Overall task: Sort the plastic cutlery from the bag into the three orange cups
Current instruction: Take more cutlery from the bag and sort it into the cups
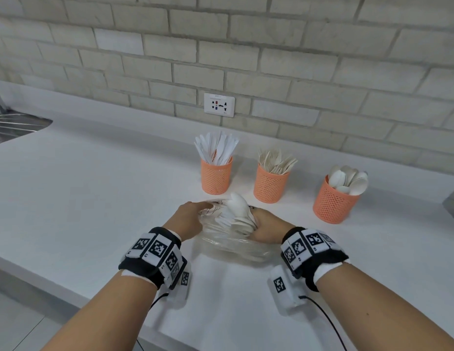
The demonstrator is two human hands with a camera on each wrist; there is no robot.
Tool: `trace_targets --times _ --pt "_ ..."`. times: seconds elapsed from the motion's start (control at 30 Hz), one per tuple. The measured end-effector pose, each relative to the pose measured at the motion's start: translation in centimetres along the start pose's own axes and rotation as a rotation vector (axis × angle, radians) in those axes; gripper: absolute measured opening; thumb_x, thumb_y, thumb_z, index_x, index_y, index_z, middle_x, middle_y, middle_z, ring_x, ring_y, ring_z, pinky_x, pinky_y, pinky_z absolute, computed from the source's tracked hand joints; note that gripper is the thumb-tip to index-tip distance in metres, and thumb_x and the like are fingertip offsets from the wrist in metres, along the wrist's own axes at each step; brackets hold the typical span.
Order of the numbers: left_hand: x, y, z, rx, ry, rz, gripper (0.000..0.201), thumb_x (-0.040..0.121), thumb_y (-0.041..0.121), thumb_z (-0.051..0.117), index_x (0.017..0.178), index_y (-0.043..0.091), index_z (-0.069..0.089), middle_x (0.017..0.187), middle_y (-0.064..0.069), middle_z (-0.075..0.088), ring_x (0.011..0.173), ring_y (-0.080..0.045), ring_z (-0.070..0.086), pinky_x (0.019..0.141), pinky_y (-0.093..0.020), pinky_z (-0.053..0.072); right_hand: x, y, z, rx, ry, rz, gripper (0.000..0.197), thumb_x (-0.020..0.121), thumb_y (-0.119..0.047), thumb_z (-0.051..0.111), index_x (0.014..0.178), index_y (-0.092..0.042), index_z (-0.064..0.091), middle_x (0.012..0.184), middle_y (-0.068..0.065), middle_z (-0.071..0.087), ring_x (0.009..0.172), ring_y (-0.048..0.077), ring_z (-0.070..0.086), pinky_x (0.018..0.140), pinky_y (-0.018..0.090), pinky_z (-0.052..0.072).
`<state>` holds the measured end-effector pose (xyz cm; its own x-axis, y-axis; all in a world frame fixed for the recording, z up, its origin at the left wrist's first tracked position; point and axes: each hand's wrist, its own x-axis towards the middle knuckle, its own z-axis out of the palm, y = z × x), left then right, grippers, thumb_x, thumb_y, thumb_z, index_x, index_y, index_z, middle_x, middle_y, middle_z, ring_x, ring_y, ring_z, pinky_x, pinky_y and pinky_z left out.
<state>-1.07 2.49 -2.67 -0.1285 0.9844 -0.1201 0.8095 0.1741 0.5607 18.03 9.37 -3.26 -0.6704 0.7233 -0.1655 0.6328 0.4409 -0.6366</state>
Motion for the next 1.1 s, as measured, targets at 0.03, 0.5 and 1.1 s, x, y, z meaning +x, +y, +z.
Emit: trace_targets --times 0.03,0.5,1.1 --pt "0.0 0.1 0.0 0.007 -0.012 -0.002 0.063 0.08 -0.008 0.042 0.135 0.021 0.046 0.128 -0.012 0.054 0.114 -0.027 0.053 0.082 -0.021 0.038 -0.3 -0.3 -0.3 0.052 -0.002 -0.008 0.039 0.077 -0.011 0.069 0.114 -0.01 0.056 0.105 -0.002 0.063 0.097 0.014 0.058 0.09 0.028 0.046" --pt "0.0 1.7 0.5 0.112 0.029 -0.044 0.051 0.08 -0.009 0.04 0.126 0.013 0.043 0.112 -0.012 0.046 0.086 -0.024 0.05 0.069 -0.025 0.037 -1.8 -0.8 -3.6 0.848 0.32 -0.078 0.036 0.071 -0.008 0.076 0.103 -0.016 0.064 0.106 0.011 0.07 0.103 0.02 0.066 0.093 0.034 0.049" --pt "-3.1 7.4 -4.1 -0.549 0.083 0.172 0.05 0.076 0.06 0.051 0.114 0.029 0.058 0.138 0.007 0.041 0.125 -0.01 0.041 0.102 -0.032 0.035 -3.9 -4.9 -6.7 1.194 0.183 -0.222 0.016 0.088 0.005 0.05 0.1 -0.004 0.056 0.067 0.0 0.067 0.062 0.014 0.065 0.058 0.026 0.055"
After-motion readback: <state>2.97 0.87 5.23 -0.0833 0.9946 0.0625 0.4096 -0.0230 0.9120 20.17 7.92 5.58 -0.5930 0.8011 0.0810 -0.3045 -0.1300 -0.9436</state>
